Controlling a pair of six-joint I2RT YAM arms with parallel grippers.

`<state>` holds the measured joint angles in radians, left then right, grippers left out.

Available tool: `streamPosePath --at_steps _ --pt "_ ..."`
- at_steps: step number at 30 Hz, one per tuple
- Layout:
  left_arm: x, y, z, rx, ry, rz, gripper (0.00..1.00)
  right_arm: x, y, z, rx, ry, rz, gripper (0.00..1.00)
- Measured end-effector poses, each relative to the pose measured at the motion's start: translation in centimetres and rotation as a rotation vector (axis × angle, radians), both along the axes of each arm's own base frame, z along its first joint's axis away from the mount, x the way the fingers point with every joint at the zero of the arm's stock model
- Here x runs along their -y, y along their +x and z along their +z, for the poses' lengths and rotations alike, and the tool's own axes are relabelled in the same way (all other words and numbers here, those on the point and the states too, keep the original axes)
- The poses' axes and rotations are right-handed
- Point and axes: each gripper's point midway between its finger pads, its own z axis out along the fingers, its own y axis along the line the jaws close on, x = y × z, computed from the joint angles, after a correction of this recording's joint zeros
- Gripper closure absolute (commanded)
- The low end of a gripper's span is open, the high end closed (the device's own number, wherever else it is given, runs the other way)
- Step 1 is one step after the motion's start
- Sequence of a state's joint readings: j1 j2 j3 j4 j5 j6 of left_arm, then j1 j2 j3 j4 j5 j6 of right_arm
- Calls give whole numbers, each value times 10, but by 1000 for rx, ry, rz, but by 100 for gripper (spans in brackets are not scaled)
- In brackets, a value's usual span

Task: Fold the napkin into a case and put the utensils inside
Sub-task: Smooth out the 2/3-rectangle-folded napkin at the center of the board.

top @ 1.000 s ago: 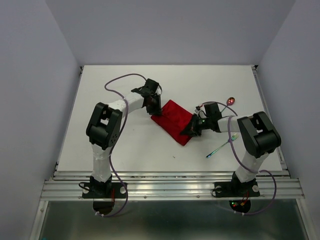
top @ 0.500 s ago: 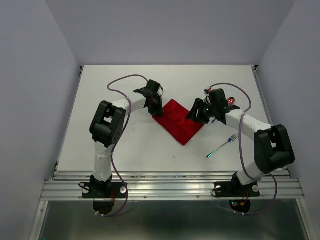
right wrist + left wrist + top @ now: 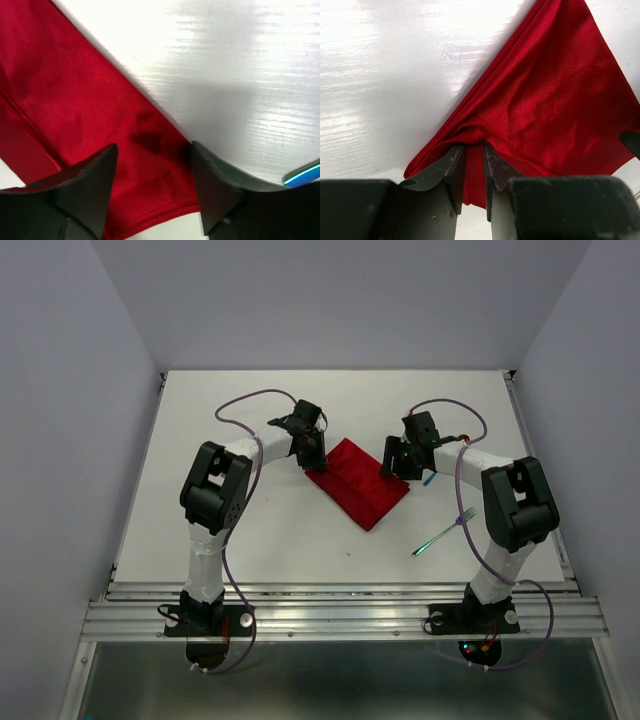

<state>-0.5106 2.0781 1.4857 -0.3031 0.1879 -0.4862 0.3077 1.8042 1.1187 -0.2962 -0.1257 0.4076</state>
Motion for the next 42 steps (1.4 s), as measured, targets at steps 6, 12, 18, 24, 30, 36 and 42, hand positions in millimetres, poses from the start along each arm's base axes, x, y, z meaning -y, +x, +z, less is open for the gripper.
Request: streamPosePath --at_steps 6,12,18,24,30,36,42 --pt "0 0 0 0 0 1 69 4 -6 -6 -14 -22 15 79" --pt "0 0 0 -2 -2 4 69 5 -22 -11 -39 -7 -4 89" --pt "3 -1 0 -4 -6 3 69 2 -46 -14 -59 37 -53 88" --pt "7 -5 1 -20 -29 -4 69 -3 -69 -15 -71 100 -110 86" --pt "15 -5 3 -32 -70 4 69 -7 -71 -14 -74 128 -137 86" --pt "24 -4 1 -48 -116 9 69 -9 -71 -15 -74 144 -149 86" --pt "27 -5 2 -53 -129 18 69 -12 -72 -15 -72 149 -143 86"
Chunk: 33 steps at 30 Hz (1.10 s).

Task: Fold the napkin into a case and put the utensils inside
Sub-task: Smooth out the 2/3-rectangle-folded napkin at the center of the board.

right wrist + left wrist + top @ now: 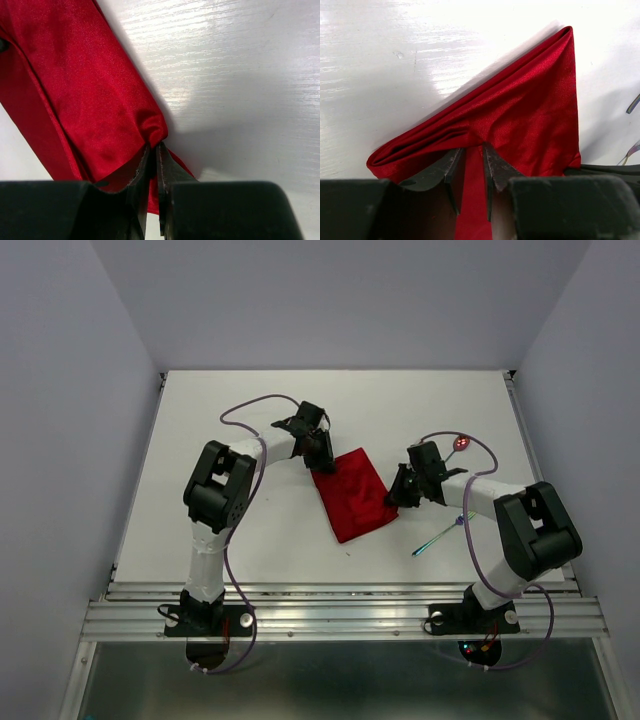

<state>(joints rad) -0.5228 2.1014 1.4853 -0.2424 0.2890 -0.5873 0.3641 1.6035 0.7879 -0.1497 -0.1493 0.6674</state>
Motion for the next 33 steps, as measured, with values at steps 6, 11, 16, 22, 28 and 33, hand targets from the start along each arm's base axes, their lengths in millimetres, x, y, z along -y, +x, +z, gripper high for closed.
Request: streamPosePath --at_steps 6,11,16,22,28,33 --pt "3 6 -1 7 -5 7 69 -1 -1 0 0 1 2 86" --pt "4 9 -1 14 -2 18 68 -1 -1 -1 -1 2 1 86" --pt "7 12 1 19 -9 37 53 -1 -1 -1 -1 2 3 86" --pt "4 17 2 30 6 74 61 -4 -3 0 -1 2 10 86" --pt "-1 19 0 25 37 105 69 -7 -5 0 -1 2 21 86" --pt "-5 20 -1 20 55 131 75 -7 -5 0 -1 2 22 87"
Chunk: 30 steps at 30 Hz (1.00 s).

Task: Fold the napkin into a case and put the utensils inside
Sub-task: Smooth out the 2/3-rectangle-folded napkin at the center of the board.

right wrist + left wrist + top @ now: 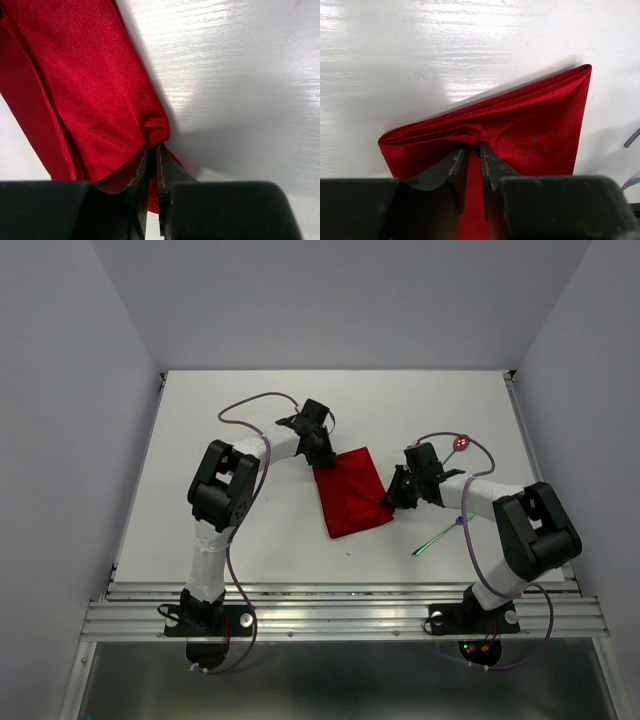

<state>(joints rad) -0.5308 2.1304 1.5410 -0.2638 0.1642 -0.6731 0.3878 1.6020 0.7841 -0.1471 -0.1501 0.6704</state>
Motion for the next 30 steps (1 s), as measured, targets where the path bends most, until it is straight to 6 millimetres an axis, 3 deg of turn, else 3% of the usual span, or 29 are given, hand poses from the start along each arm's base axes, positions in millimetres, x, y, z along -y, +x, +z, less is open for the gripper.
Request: streamPosePath --at_steps 2,3,6,30 --pt "-1 0 0 -3 5 8 80 0 0 0 0 0 1 87" --pt "-2 1 0 -5 9 14 88 -1 0 0 0 -1 2 87" --pt "-3 1 -1 -13 15 27 100 -2 -1 0 0 -1 6 87" --pt "-5 7 -1 -44 2 155 100 -5 -3 0 1 -3 17 88"
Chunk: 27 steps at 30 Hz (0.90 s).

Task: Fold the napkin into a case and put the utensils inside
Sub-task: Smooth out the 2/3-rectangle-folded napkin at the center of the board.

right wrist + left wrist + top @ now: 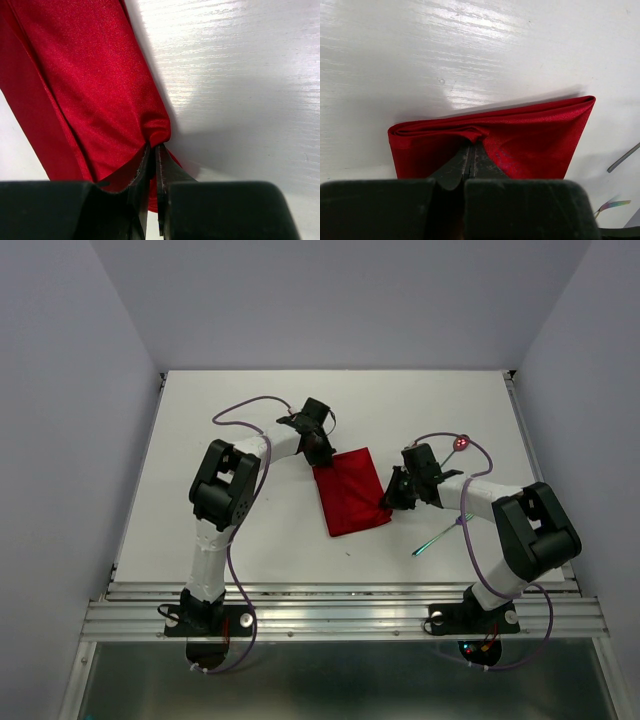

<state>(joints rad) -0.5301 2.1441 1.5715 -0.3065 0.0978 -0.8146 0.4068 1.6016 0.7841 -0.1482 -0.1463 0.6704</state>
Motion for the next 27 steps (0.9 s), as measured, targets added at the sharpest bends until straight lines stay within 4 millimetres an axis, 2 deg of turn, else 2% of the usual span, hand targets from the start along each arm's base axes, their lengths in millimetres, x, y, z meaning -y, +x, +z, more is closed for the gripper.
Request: streamPosePath --at_steps 23,27 --pt "-6 7 0 -2 -3 84 100 0 0 0 0 0 0 88" --pt "-7 9 0 -1 -4 89 100 0 0 0 1 -1 0 84"
